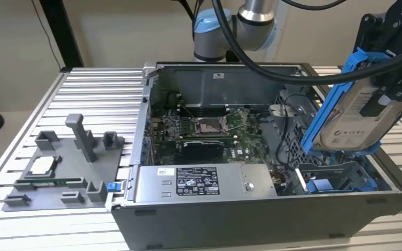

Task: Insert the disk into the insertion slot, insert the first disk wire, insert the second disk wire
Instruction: 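Insert the disk into the insertion slot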

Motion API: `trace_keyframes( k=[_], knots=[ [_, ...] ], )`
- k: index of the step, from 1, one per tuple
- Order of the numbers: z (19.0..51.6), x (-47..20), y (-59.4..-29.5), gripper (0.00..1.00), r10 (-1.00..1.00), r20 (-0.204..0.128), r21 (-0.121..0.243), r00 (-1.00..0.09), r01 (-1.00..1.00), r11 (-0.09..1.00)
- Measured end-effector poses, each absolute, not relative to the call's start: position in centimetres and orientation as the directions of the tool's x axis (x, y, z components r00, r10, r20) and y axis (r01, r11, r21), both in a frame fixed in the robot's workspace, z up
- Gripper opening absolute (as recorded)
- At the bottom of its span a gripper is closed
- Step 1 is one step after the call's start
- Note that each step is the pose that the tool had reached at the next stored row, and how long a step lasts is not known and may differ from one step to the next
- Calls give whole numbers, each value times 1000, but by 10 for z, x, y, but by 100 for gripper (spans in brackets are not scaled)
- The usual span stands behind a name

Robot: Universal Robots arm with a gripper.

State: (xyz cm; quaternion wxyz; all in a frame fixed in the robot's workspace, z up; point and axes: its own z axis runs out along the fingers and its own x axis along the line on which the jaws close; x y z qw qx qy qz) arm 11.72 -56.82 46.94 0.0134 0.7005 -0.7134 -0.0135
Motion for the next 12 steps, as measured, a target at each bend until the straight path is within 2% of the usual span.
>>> trace_keyframes(
  k=[12],
  knots=[
    [467, 117, -568, 0, -1000, 0, 38, -18, -999, 18]
  ],
)
